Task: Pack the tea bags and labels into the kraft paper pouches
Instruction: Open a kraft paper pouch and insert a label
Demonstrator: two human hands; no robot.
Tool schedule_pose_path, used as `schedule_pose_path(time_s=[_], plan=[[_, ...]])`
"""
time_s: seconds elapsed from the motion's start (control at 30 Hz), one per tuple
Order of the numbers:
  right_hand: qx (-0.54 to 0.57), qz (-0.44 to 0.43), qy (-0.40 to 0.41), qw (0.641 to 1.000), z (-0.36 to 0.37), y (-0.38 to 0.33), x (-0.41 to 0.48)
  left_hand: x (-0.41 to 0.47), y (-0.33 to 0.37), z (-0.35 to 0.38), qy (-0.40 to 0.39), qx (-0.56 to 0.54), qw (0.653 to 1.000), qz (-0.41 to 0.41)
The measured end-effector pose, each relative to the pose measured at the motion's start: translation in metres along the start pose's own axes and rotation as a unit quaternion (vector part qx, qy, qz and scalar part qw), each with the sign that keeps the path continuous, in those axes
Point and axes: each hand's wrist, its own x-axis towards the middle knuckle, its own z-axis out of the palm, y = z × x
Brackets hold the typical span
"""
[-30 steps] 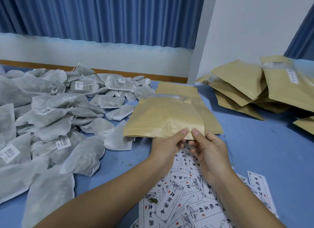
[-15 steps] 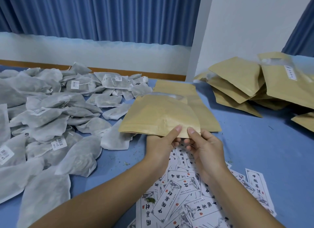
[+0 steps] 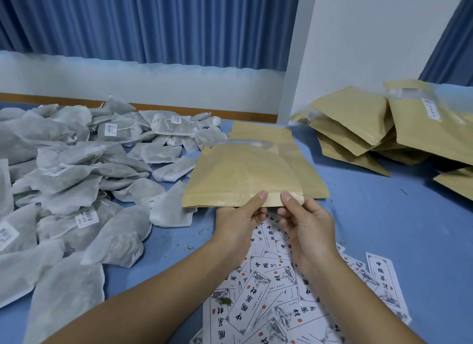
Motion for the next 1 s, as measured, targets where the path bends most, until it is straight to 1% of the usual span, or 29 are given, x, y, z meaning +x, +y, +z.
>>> schedule_pose_path(time_s=[0.1,0.2,0.27,0.37,0.47,0.53,0.7,0.87,1.0], plan=[[-0.002,0.026,-0.01,1.0,0.003,0.001,-0.002,-0.001,0.0,-0.001,-0.013,0.012,1.0,-0.009],[-0.002,0.018,0.001,1.0,0.004,-0.001,-0.001,-0.001,0.002,0.0,-0.002,-0.007,1.0,-0.004],[0.017,0.012,0.016,1.0,0.003,-0.004,0.001,0.0,0.004,-0.001,0.011,-0.021,1.0,-0.015],[0.062,0.034,0.028,0.997,0.002,-0.003,0.002,0.001,0.004,-0.002,0.006,-0.016,0.999,-0.031],[0.088,0.066,0.014,0.994,0.004,0.0,0.0,0.0,0.002,-0.002,-0.01,-0.011,1.0,-0.021],[0.091,0.071,0.007,0.993,0.005,0.0,0.0,-0.001,0.002,-0.002,-0.019,-0.012,1.0,-0.013],[0.07,0.065,0.004,0.995,0.005,0.002,-0.001,-0.002,0.002,-0.002,-0.026,-0.001,1.0,-0.007],[0.022,0.033,-0.008,0.999,0.008,0.004,-0.003,-0.003,0.001,-0.001,-0.012,0.014,1.0,-0.012],[-0.001,0.025,0.007,1.0,0.008,0.006,-0.005,-0.002,-0.002,-0.002,-0.006,0.019,1.0,-0.02]])
